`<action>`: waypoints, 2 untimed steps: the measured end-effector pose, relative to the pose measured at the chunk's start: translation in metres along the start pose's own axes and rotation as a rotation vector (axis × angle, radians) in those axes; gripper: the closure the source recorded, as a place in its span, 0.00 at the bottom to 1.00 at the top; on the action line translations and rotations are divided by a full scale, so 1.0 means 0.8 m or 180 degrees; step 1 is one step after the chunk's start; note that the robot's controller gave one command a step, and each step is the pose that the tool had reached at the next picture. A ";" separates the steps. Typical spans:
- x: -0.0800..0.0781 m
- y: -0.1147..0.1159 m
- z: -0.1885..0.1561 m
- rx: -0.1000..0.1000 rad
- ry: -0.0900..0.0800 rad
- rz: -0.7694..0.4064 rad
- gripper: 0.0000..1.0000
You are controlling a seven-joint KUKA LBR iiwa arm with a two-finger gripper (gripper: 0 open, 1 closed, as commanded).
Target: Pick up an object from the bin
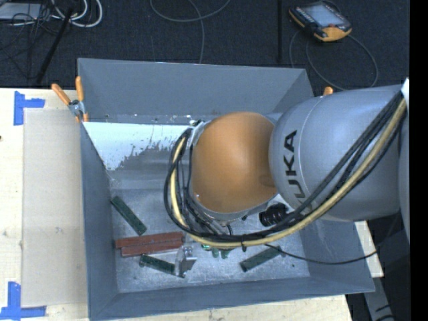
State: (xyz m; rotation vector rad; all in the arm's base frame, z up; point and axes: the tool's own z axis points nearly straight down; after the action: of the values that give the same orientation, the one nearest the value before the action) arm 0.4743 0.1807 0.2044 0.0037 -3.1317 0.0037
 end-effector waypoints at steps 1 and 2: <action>-0.003 -0.002 -0.005 -0.0006 -0.0025 0.0016 0.00; -0.007 0.002 0.083 -0.0003 -0.0025 -0.0278 0.00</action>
Offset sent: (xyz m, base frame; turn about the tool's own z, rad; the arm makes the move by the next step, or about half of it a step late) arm 0.0051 0.0007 -0.0662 -0.0870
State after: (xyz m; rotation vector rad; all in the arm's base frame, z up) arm 0.4792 0.1819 0.1378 0.1409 -3.1363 0.0016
